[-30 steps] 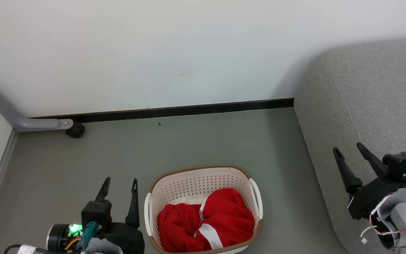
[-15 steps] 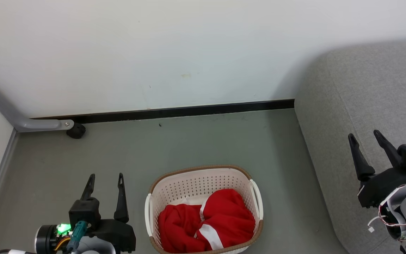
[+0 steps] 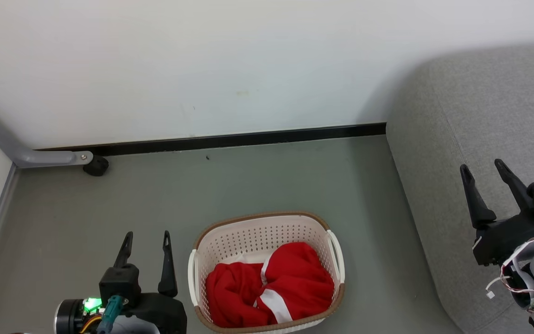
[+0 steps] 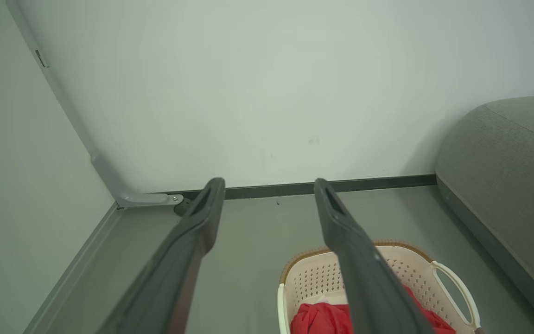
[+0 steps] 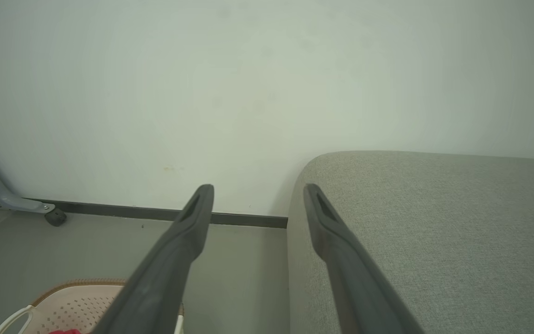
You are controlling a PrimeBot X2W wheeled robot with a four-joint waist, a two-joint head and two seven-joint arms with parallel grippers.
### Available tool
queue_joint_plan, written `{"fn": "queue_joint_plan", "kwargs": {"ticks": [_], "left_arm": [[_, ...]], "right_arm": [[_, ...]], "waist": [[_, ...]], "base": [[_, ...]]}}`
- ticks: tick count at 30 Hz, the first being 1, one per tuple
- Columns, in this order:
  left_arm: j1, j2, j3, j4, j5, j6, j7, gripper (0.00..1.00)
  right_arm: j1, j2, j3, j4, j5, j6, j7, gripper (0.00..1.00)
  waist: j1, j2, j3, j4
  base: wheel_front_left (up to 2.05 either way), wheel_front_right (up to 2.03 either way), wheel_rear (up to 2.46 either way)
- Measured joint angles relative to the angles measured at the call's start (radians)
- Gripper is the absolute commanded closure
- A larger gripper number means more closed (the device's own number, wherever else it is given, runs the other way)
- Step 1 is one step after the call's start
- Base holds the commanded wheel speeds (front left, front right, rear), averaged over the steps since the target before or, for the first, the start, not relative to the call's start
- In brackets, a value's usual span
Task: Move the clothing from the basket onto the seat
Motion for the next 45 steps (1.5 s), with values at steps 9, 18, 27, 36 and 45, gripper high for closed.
{"fn": "queue_joint_plan", "kwargs": {"ticks": [9, 18, 27, 36, 45], "left_arm": [[0.003, -0.026, -0.04, -0.018, 0.022, 0.0, 0.0, 0.0], [-0.02, -0.038, -0.102, -0.026, 0.029, 0.0, 0.0, 0.0], [-0.099, -0.037, -0.246, -0.023, -0.023, 0.001, 0.0, 0.0], [-0.24, -0.038, -0.38, -0.009, -0.12, 0.009, 0.0, 0.0], [-0.447, -0.039, -0.474, 0.108, -0.147, 0.009, 0.0, 0.0]], "right_arm": [[-0.002, -0.025, -0.045, -0.066, -0.016, 0.017, 0.0, 0.0], [-0.05, -0.051, -0.076, -0.148, -0.03, 0.04, 0.0, 0.0], [-0.111, -0.075, -0.094, -0.242, -0.054, 0.062, 0.0, 0.0], [-0.161, -0.101, -0.111, -0.33, -0.062, 0.077, -0.003, 0.0], [-0.216, -0.106, -0.124, -0.398, -0.068, 0.084, -0.007, 0.0]], "waist": [[0.0, 0.0, 0.065, -0.007], [0.0001, 0.0001, 0.164, -0.012], [0.0002, 0.0001, 0.286, -0.018], [0.0001, 0.0001, 0.413, -0.031], [0.0002, 0.0001, 0.55, -0.051]], "base": [[0.0, 0.0, 0.0], [0.0, 0.0, 0.0], [0.0, 0.0, 0.0], [0.0, 0.0, 0.0], [0.0, 0.0, 0.0]]}}
